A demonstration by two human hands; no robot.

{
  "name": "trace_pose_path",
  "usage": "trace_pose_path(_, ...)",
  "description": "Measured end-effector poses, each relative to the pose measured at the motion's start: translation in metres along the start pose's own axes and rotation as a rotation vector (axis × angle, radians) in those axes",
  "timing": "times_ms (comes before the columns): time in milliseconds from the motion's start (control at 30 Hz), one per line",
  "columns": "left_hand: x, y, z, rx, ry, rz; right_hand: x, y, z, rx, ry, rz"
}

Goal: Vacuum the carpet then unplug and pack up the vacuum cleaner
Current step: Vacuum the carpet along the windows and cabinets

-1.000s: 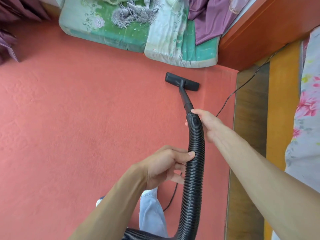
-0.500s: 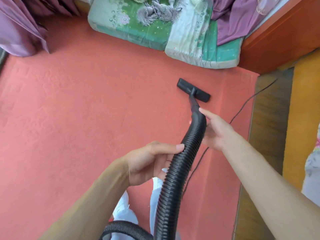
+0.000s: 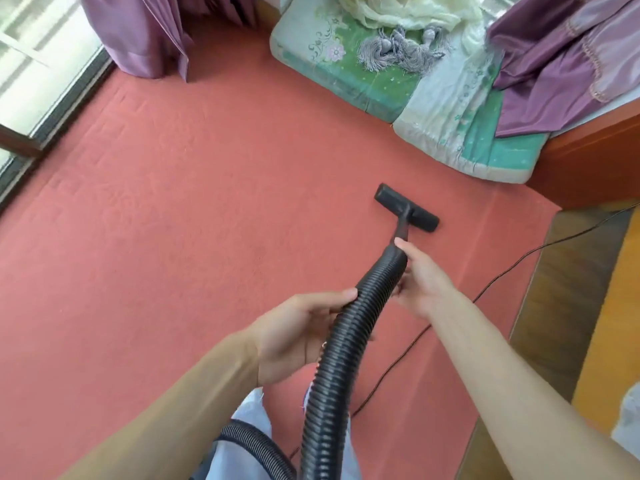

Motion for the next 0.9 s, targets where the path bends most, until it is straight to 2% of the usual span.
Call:
trace_pose_path(67,-0.004,0.014,-0.003,-0.192,0.055,0.1,0.006,0.018,-0.005,-0.057,-0.031,-0.003)
trace_pose_path(167,-0.007,0.025,0.004,-0.218,0.095,0.15,0.015,0.031,-0.005,-0.139,-0.026,0.007)
trace_pose_path(233,-0.011,0.02,0.006,-0.133,0.09,0.151,0.027,0.026,0.003,-0.155,0.043,-0.008)
trace_pose_path(333,-0.019,-0.011,0.004,0.104,0.021,0.084,0.038,-0.003,0.017,-0.105,0.097,-0.048)
trace_pose_path(433,-0.02,-0.06,-0.006,0.317,0.021,-0.015,0.02,-0.042,0.045,0.006,0.036,-0.008)
trace_pose_path(567,-0.008,-0.112,-0.019,0.451,-0.029,-0.089,-0.01,-0.077,0.091,0.12,-0.062,0.068)
trace_pose_path(667,-0.008,-0.126,-0.037,0.387,-0.145,-0.032,-0.016,-0.068,0.128,0.116,-0.091,0.093)
trace_pose_path(767,-0.016,-0.124,-0.053,0.266,-0.138,0.069,-0.007,-0.042,0.156,0.091,-0.134,0.044)
trace_pose_path(900,-0.023,-0.098,-0.07,-0.123,-0.115,0.238,0.018,-0.003,0.162,-0.034,-0.251,-0.066)
Point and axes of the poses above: each hand's wrist, its own y-axis towards the middle knuckle, its own z-axis out of the palm, x = y × z, the point moved 5 cm from there along y, towards the middle knuckle, and after that the axes turned 15 degrees about -y, right-handed, at the moved point
